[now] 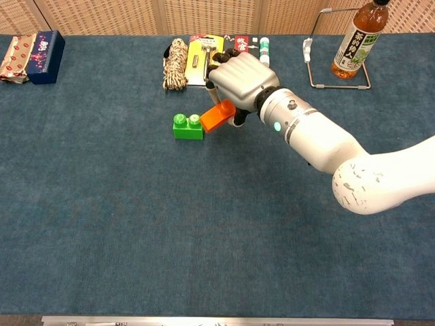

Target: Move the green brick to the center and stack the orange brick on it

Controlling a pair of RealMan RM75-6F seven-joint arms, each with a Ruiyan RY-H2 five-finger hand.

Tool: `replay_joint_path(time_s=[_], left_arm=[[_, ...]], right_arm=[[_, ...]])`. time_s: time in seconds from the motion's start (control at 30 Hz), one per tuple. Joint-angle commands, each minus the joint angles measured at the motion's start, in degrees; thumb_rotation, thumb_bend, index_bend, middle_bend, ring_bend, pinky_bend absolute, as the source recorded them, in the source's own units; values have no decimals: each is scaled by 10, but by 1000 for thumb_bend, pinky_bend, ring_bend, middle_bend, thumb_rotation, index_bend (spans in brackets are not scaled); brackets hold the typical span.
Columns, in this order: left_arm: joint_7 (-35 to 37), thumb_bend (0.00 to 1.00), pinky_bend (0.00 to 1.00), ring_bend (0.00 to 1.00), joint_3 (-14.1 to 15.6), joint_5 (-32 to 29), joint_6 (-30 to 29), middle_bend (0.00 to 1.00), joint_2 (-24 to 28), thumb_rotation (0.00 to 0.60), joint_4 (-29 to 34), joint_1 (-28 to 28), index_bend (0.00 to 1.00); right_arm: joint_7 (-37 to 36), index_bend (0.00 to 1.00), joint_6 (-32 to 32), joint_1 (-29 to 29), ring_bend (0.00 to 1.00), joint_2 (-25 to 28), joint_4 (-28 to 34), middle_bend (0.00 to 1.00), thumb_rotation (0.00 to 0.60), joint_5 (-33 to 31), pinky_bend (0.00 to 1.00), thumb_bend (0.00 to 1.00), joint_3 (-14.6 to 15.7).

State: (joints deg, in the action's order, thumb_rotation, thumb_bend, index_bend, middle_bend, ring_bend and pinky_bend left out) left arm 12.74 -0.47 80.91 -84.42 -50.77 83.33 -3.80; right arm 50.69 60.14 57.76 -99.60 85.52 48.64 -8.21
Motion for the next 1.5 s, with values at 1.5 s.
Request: replay_joint_path(time_s=[1.5], left_arm=[[19,294,152,96,4,-5,8,174,-1,600,-13,-8,266]], right_arm=[[-16,608,-34,15,42,-54,-103,226,600,-7,72,262,-24]])
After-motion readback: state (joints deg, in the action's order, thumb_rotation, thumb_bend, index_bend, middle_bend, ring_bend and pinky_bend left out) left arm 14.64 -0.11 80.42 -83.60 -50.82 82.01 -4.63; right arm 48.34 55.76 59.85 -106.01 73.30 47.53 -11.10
